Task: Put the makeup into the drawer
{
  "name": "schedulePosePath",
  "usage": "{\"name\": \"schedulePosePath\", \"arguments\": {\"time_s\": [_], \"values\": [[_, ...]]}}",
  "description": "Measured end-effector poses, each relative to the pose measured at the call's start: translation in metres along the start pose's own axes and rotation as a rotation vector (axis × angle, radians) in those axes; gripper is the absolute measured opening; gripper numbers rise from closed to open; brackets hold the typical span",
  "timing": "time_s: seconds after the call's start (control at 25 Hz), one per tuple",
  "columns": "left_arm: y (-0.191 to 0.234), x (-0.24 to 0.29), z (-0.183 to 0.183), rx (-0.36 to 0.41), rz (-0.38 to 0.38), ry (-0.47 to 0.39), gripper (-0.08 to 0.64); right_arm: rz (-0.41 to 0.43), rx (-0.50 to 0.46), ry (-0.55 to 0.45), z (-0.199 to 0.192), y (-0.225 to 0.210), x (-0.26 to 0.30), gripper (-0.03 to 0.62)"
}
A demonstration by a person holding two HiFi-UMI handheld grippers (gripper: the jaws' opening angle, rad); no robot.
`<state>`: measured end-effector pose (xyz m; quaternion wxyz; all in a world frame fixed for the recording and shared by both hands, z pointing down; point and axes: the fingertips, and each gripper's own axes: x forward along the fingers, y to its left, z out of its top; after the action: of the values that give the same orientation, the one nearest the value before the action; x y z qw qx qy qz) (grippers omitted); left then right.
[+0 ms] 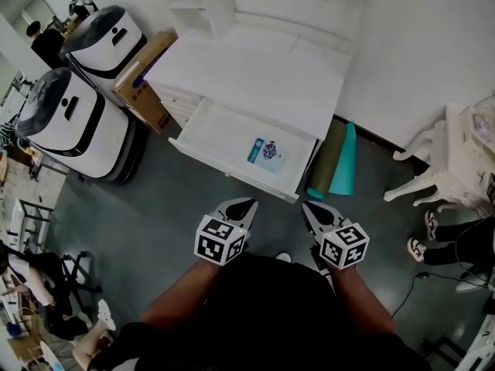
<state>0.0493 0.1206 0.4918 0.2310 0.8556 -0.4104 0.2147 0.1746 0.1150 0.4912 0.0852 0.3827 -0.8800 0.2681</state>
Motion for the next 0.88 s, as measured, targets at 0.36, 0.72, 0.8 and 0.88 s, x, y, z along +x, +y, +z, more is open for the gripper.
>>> {"name": "schedulePosePath", "arguments": {"time_s": [0.36,0.72,0.8,0.88], "values": [[0.029,-0.018,-0.007,0.042,-0.051,0.057,0.011,-0.064,0.055,-0.033,0.002,0.02,0.02,0.025],[0.049,-0.033,-0.019,0.066,-0.093,0.072,0.011,-0.107,0.058,-0.028,-0.014,0.045,0.037,0.026],[0.05,-0.035,-0.023,0.067,-0.103,0.077,0.011,-0.117,0.06,-0.023,-0.018,0.048,0.037,0.026],[0.052,-0.036,-0.025,0.067,-0.109,0.078,0.011,-0.123,0.057,-0.017,-0.02,0.051,0.038,0.026]]}}
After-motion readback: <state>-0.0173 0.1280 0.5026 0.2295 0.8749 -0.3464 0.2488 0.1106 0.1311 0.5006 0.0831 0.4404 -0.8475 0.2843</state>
